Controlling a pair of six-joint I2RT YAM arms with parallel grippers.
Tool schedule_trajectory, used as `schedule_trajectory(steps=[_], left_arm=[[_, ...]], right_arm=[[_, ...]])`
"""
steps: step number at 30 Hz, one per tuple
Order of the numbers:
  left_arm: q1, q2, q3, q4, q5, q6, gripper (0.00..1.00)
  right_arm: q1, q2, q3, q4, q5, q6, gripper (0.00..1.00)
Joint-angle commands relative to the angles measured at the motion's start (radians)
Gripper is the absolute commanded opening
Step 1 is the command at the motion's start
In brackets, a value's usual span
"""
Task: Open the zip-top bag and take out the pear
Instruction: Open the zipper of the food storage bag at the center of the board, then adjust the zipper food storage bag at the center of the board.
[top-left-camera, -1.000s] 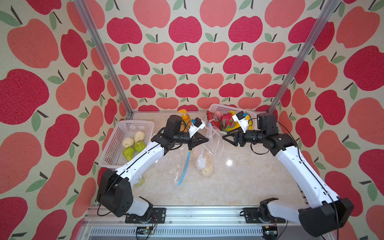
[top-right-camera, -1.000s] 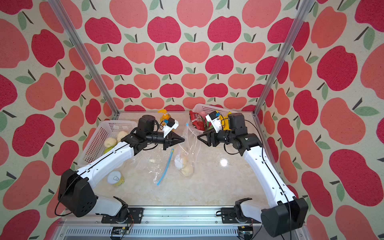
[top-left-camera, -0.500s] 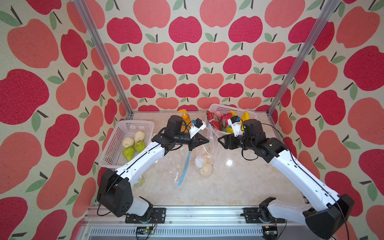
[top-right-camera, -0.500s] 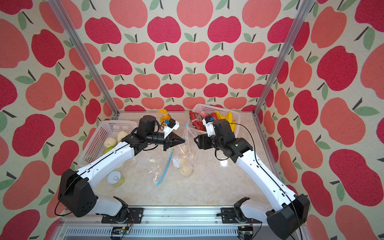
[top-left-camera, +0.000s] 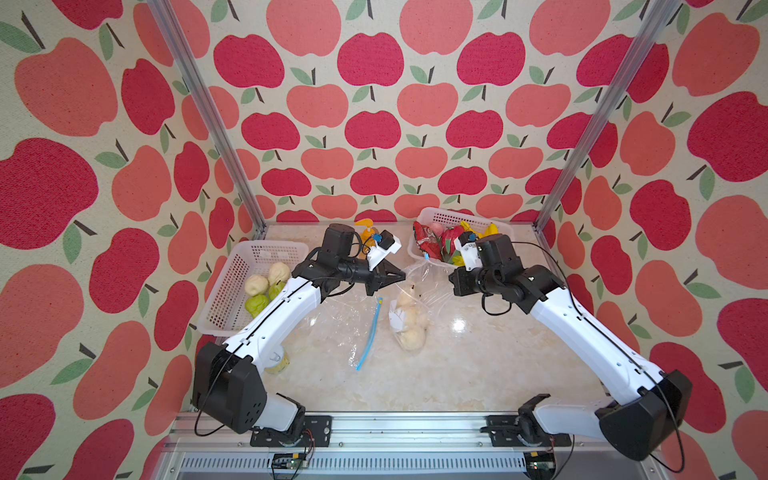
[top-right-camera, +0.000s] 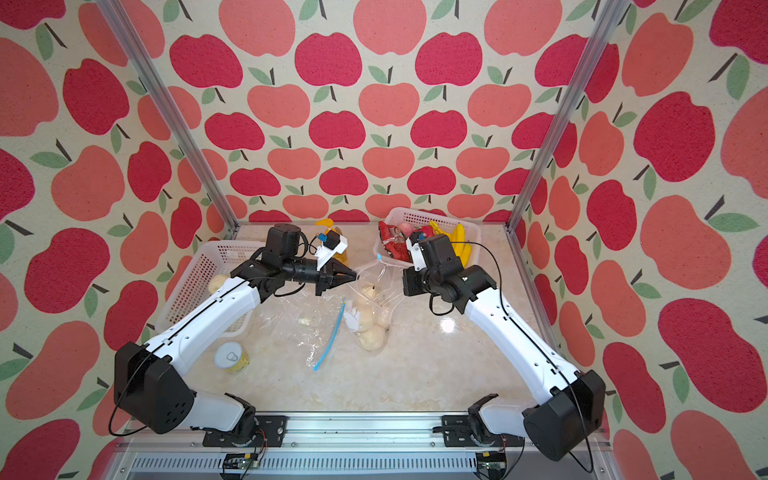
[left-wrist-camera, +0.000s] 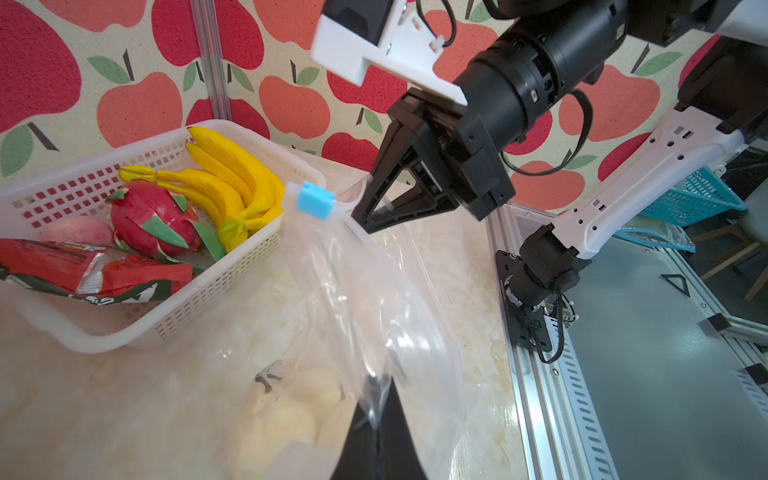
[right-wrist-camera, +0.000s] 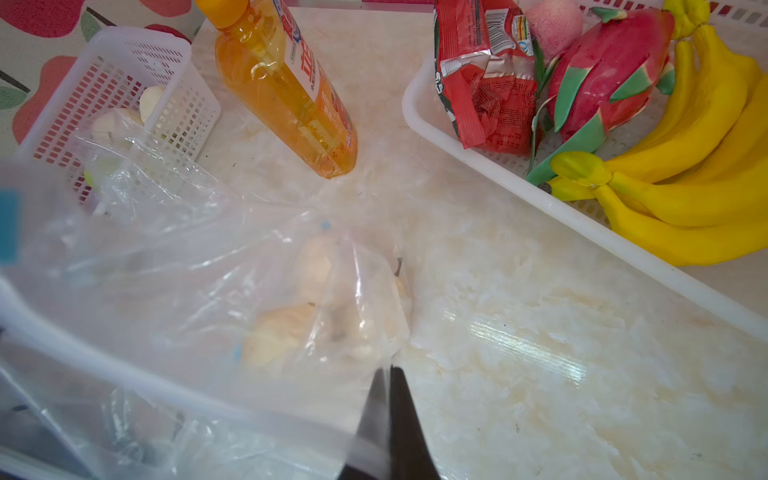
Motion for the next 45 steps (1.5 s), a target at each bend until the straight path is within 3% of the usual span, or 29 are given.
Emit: schedule_trajectory(steps=[1, 9, 12, 14, 21, 29, 35, 36, 38, 39, 40, 42, 43, 45], left_arm=[[0.039, -0.047, 0.057, -0.143, 0.083, 0.103, 0.00], [0.086, -0.034, 0.108, -0.247, 0.082, 0.163, 0.00], [0.081, -0.028, 0.108, -0.196, 0.130, 0.117, 0.00], [0.062, -0.017, 0.109, -0.160, 0.146, 0.088, 0.00], [-0.039, 0.070, 0.170, -0.128, 0.074, 0.012, 0.00], [-0.067, 0.140, 0.250, -0.121, 0.017, -0.074, 0.00], [-0.073, 0.144, 0.260, -0.112, 0.010, -0.081, 0.00], [-0.073, 0.143, 0.260, -0.110, 0.008, -0.081, 0.00], [-0.073, 0.143, 0.265, -0.110, -0.006, -0.085, 0.00], [-0.072, 0.143, 0.266, -0.109, -0.023, -0.093, 0.04], [-0.069, 0.143, 0.268, -0.104, -0.051, -0.111, 0.20], [-0.048, 0.143, 0.266, -0.096, -0.092, -0.155, 0.45], [-0.029, 0.136, 0.255, -0.084, -0.122, -0.192, 0.52], [0.028, 0.110, 0.220, -0.046, -0.139, -0.264, 0.56]], right_arm=[[-0.045, -0.008, 0.069, -0.080, -0.063, -0.092, 0.00], [-0.128, -0.005, 0.109, -0.110, -0.344, -0.137, 0.00], [-0.128, -0.022, 0.082, -0.084, -0.353, -0.118, 0.32], [-0.126, -0.050, 0.069, -0.066, -0.343, -0.101, 0.47], [0.001, -0.163, 0.041, -0.005, -0.318, -0.140, 0.58], [0.134, -0.103, -0.004, 0.054, -0.313, -0.107, 0.63], [0.199, -0.027, -0.017, 0.112, -0.267, -0.050, 0.59], [0.201, -0.013, -0.008, 0.107, -0.266, -0.047, 0.54], [0.202, 0.002, 0.010, 0.108, -0.277, -0.047, 0.31], [0.203, 0.008, 0.020, 0.113, -0.282, -0.047, 0.14], [0.203, 0.008, 0.033, 0.122, -0.286, -0.053, 0.03], [0.203, 0.011, 0.067, 0.139, -0.305, -0.062, 0.00], [0.203, 0.017, 0.096, 0.145, -0.318, -0.068, 0.00], [0.203, 0.048, 0.174, 0.147, -0.354, -0.068, 0.00]])
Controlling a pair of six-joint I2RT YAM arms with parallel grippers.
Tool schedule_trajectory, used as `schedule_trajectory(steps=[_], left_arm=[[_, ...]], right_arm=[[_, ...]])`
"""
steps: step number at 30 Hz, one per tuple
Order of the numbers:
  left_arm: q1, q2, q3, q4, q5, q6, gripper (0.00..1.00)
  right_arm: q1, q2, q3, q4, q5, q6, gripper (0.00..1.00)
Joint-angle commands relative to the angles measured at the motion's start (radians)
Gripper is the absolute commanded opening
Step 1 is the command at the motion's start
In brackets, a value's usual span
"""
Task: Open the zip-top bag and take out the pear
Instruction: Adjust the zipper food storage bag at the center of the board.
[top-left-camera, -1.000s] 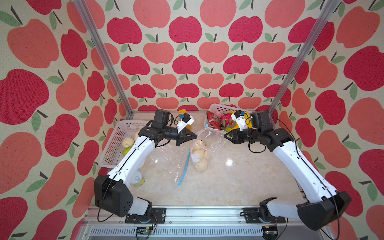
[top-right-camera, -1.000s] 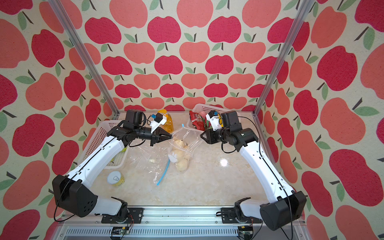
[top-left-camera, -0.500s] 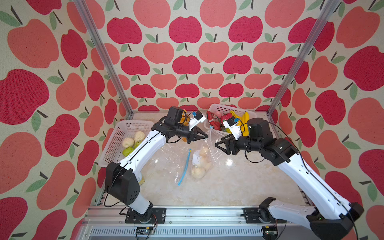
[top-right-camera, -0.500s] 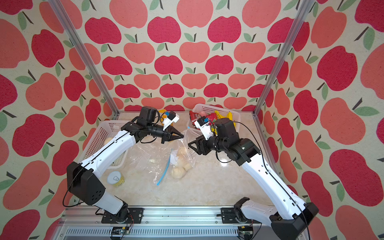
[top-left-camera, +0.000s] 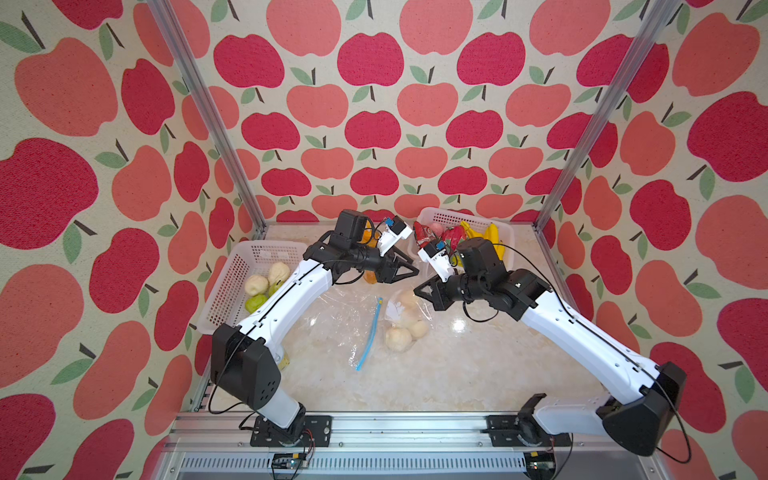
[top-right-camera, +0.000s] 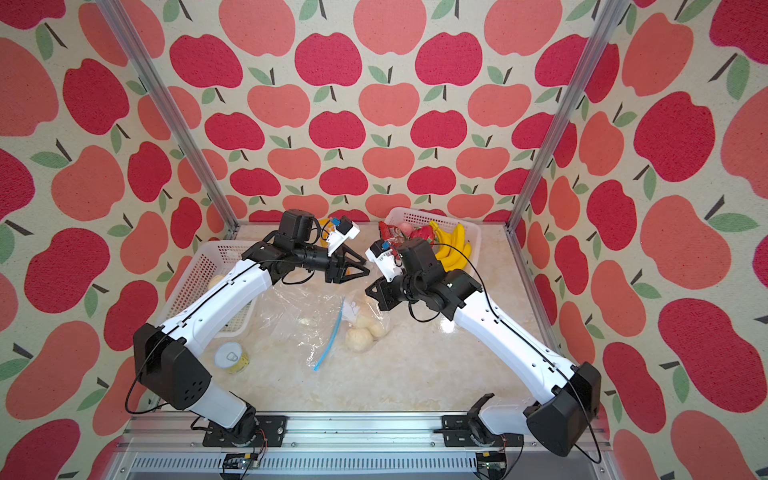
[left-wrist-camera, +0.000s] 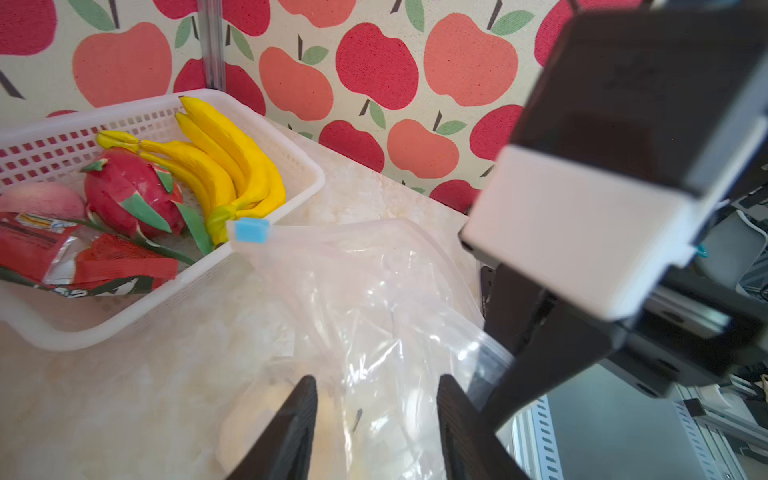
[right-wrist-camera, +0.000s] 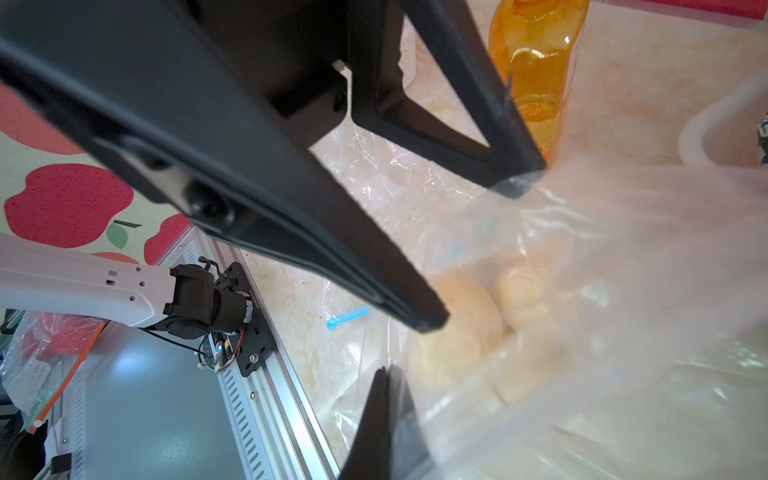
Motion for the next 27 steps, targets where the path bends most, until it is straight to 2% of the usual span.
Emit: schedule_trajectory(steps=[1, 5, 7, 9, 14, 18, 21, 23, 27], left_arm=[[0.101, -0.054, -0.032, 0.089, -0.066, -0.139, 0.57], [0.207, -0.134, -0.079, 0.093, -0.091, -0.186, 0.65], [0.242, -0.163, -0.078, 0.048, -0.107, -0.168, 0.69], [0.270, -0.179, -0.079, 0.010, -0.106, -0.162, 0.71], [0.286, -0.187, -0.128, -0.043, -0.068, -0.164, 0.74], [0.256, -0.187, -0.214, -0.031, -0.057, -0.173, 0.76], [0.211, -0.177, -0.270, -0.024, -0.077, -0.177, 0.77], [0.172, -0.165, -0.297, -0.029, -0.090, -0.179, 0.79], [0.096, -0.144, -0.342, -0.024, -0.136, -0.216, 0.80]], right_arm=[[0.002, 0.041, 0.153, 0.050, -0.076, -0.003, 0.00], [0.007, 0.135, 0.319, 0.021, -0.137, 0.029, 0.00], [0.008, 0.145, 0.350, 0.030, -0.130, 0.048, 0.00], [0.008, 0.114, 0.338, 0.037, -0.074, 0.063, 0.00], [-0.007, -0.070, 0.122, 0.015, 0.031, 0.083, 0.00], [-0.049, -0.283, -0.191, -0.013, 0.107, 0.140, 0.00], [-0.103, -0.405, -0.395, -0.011, 0.090, 0.158, 0.00], [-0.120, -0.455, -0.467, -0.024, 0.075, 0.150, 0.00], [-0.162, -0.504, -0.496, -0.091, 0.086, 0.147, 0.00]])
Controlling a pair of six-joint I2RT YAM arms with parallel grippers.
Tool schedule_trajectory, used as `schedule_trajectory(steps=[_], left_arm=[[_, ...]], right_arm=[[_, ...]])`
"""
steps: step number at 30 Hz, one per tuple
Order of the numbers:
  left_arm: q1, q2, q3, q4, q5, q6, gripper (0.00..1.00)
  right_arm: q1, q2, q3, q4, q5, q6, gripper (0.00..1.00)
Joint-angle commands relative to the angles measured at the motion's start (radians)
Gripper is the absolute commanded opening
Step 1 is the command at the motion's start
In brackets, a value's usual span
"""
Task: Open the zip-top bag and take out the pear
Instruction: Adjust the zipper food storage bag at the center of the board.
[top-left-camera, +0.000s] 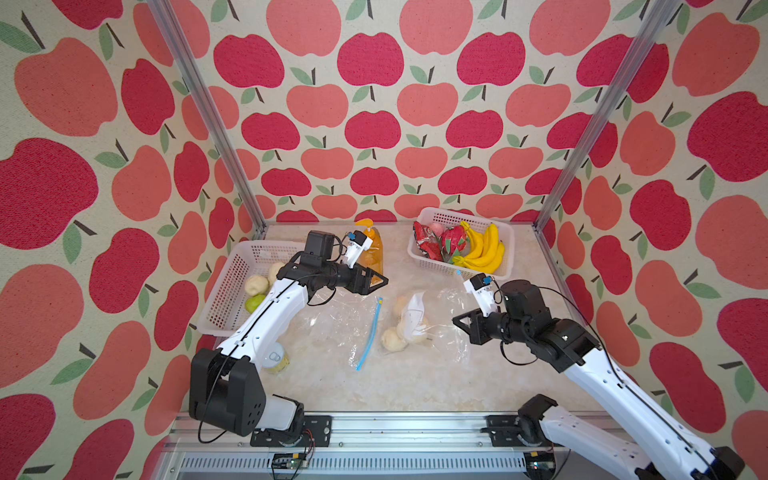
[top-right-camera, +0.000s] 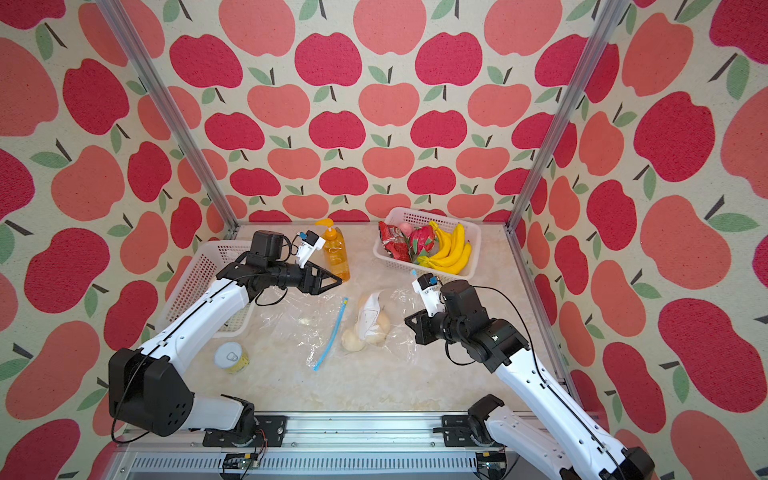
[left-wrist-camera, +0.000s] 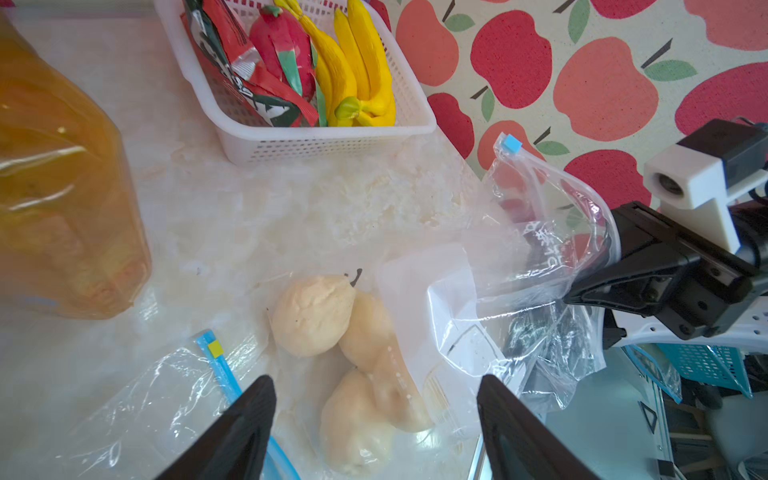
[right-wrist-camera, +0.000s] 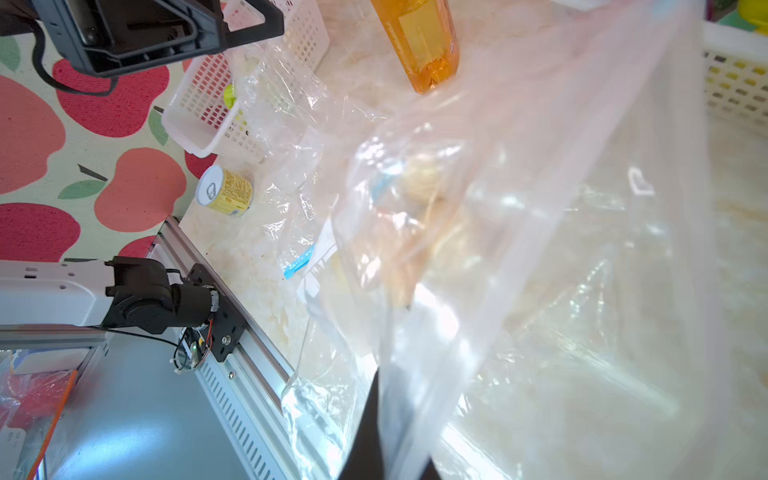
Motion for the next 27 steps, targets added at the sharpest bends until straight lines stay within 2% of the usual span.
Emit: schedule_trajectory(steps=[1, 4, 7, 9, 12, 18, 25, 27], left_arm=[[-0.052, 0.026, -0.035, -0.013, -0.047, -0.042, 0.80], [-0.083, 0.074, -0.039, -0.028, -0.091, -0.055, 0.81], [-0.095, 0.131, -0.029, -0.034, -0.119, -0.061, 0.84], [-0.101, 0.176, -0.017, -0.040, -0.128, -0.056, 0.86], [-0.110, 0.245, 0.003, -0.049, -0.137, -0.052, 0.86], [-0.122, 0.346, 0.021, -0.031, -0.120, -0.065, 0.82], [-0.133, 0.418, 0.041, -0.018, -0.059, -0.061, 0.75], [-0.140, 0.443, 0.048, -0.024, -0.060, -0.059, 0.69]], right_arm=[[-0.039, -0.047, -0.007, -0.056, 0.015, 0.018, 0.00], [-0.088, -0.073, -0.018, -0.087, 0.032, 0.039, 0.20], [-0.127, -0.104, -0.035, -0.081, 0.027, 0.054, 0.48], [-0.148, -0.110, -0.044, -0.064, 0.008, 0.064, 0.54], [-0.165, -0.098, -0.050, -0.028, -0.030, 0.076, 0.52], [-0.186, -0.076, -0.053, -0.042, -0.003, 0.115, 0.33], [-0.213, -0.063, -0.102, -0.037, 0.023, 0.148, 0.32], [-0.215, -0.062, -0.111, -0.028, 0.017, 0.151, 0.30]])
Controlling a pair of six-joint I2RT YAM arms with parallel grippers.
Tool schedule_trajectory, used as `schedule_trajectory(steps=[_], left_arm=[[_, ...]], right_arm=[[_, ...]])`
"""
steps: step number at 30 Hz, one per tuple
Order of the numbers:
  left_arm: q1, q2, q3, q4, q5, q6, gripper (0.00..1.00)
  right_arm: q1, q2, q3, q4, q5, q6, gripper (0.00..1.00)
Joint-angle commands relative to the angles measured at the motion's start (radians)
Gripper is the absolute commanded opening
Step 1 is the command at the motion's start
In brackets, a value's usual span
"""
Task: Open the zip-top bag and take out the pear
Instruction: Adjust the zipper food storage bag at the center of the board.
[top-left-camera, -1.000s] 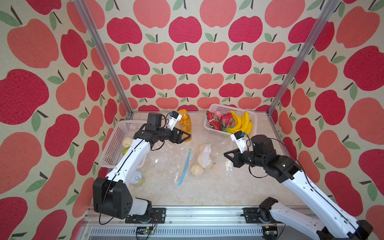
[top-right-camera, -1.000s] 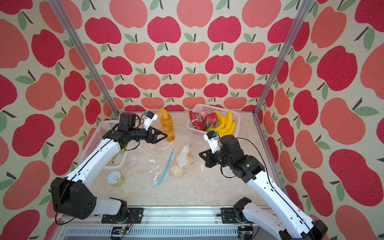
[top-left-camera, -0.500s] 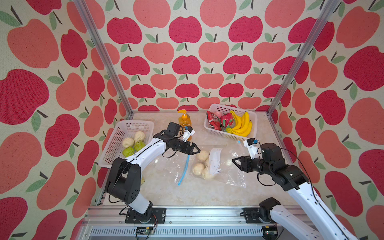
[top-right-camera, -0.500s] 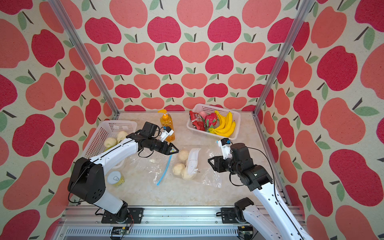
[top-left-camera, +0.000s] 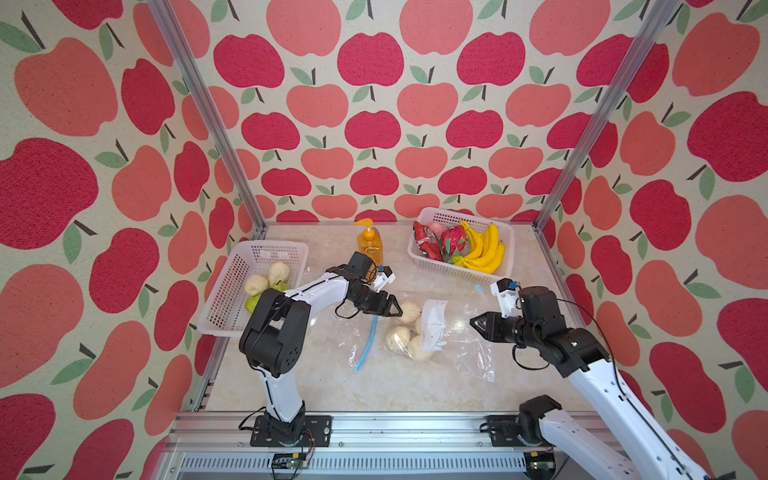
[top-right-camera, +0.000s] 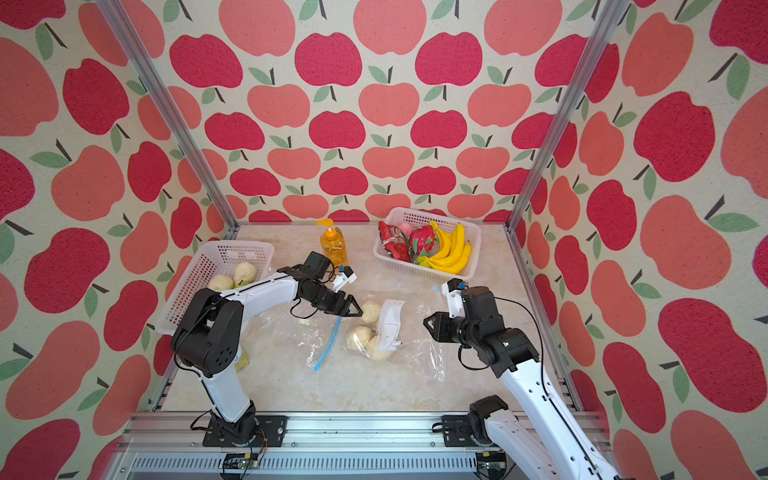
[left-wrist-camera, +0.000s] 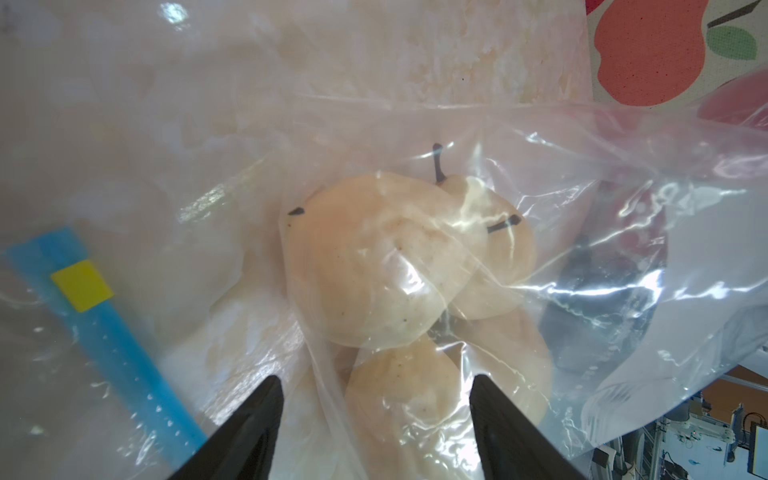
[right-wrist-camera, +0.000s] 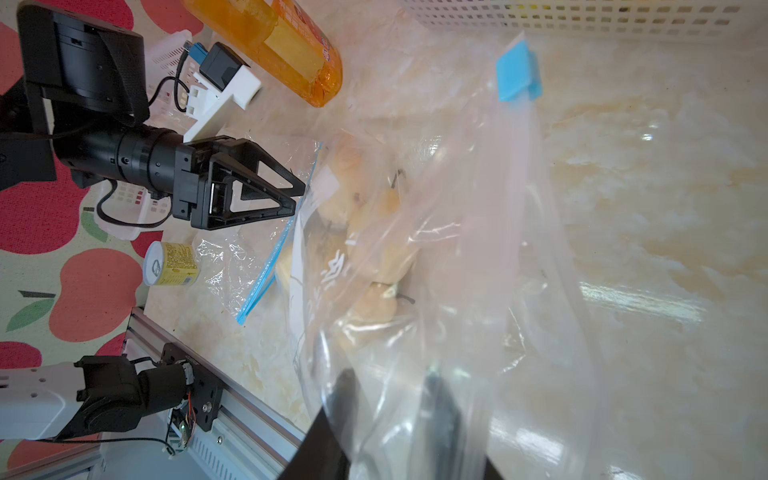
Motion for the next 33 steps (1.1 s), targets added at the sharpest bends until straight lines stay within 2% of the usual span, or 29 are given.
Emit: schedule_trajectory(steps=[1, 3, 7, 9, 13, 18, 28, 33], left_arm=[[-0.012, 0.047, 0.033, 0.001, 0.040, -0.003, 0.65], [-0.013, 0.062, 0.031, 0.008, 0.051, -0.009, 0.55], [-0.013, 0.065, 0.034, 0.022, 0.069, -0.010, 0.14], [-0.012, 0.042, 0.033, 0.038, 0.077, -0.010, 0.01], [-0.014, -0.043, 0.059, 0.026, 0.085, -0.009, 0.00], [-0.036, -0.166, 0.086, 0.008, 0.052, -0.016, 0.00], [-0.038, -0.291, 0.099, -0.089, -0.079, 0.014, 0.00], [-0.036, -0.360, 0.109, -0.101, -0.081, 0.032, 0.00]], right_arm=[[-0.005, 0.003, -0.020, 0.016, 0.005, 0.026, 0.28], [-0.008, -0.003, -0.016, 0.014, 0.012, 0.025, 0.25], [-0.037, -0.004, -0.022, 0.015, -0.013, 0.018, 0.15], [-0.049, 0.002, -0.039, 0.035, -0.040, 0.019, 0.08], [-0.068, 0.035, -0.064, 0.078, -0.066, 0.005, 0.00], [-0.089, 0.108, -0.095, 0.150, -0.093, -0.016, 0.00], [-0.133, 0.259, -0.157, 0.319, -0.106, -0.043, 0.00], [-0.133, 0.323, -0.165, 0.390, -0.108, -0.053, 0.00]])
